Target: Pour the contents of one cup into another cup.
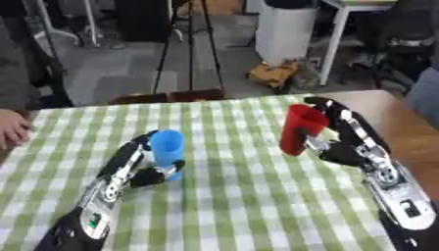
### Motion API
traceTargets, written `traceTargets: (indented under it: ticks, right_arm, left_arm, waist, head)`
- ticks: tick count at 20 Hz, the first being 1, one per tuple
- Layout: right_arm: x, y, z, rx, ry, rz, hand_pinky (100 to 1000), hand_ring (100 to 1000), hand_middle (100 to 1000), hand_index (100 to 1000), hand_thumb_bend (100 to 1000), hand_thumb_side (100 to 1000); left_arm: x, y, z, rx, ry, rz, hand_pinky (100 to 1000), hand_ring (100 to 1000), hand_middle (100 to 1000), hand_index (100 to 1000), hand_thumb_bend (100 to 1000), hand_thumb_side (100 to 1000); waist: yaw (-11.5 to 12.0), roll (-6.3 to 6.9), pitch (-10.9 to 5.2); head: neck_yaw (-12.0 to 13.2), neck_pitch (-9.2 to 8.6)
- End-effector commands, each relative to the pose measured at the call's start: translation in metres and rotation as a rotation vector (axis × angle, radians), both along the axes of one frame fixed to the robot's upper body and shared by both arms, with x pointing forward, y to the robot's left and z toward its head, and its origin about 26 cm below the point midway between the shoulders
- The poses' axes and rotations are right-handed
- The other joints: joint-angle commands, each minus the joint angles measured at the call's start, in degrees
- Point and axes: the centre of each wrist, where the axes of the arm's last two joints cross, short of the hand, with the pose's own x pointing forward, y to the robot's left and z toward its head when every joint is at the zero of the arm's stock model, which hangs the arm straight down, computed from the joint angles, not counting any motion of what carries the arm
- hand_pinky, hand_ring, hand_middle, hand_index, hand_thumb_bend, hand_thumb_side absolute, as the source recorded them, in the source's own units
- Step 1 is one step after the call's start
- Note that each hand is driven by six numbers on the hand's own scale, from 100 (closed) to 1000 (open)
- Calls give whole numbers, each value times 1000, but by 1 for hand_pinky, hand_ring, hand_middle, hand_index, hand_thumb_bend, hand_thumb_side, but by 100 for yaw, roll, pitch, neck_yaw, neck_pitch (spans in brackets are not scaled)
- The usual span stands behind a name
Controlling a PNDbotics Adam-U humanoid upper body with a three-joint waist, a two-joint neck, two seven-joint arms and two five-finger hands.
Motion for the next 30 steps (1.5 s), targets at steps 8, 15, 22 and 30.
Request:
traceTargets:
  ticks: [8,15,22,30]
  right_arm:
    - [4,2,17,5,-48,16,680,607,554,862,358,303]
    - [4,3,19,6,-52,22,681,607,554,862,359,304]
    - [5,5,20,8,-55,27,681,607,553,862,358,305]
    - [5,7,22,10,-60,34,681,607,553,862,358,306]
  left_arm:
    - [7,-7,2,-36,-70,85,770,816,854,960,585,641]
    - [10,-10,4,-57,-101,106,767,816,853,960,586,634]
    - [13,-11,12,-69,-123,107,766,815,852,960,591,628]
    - [14,-14,15,-79,-144,128,727,767,802,919,559,600]
  waist:
    - [-69,-11,-11]
    - [-127,-3,30]
    - [-163,3,47]
    - [-235,8,87]
  head:
    - [53,-97]
    - [79,-131]
    - [93,-154]
    - [124,-191]
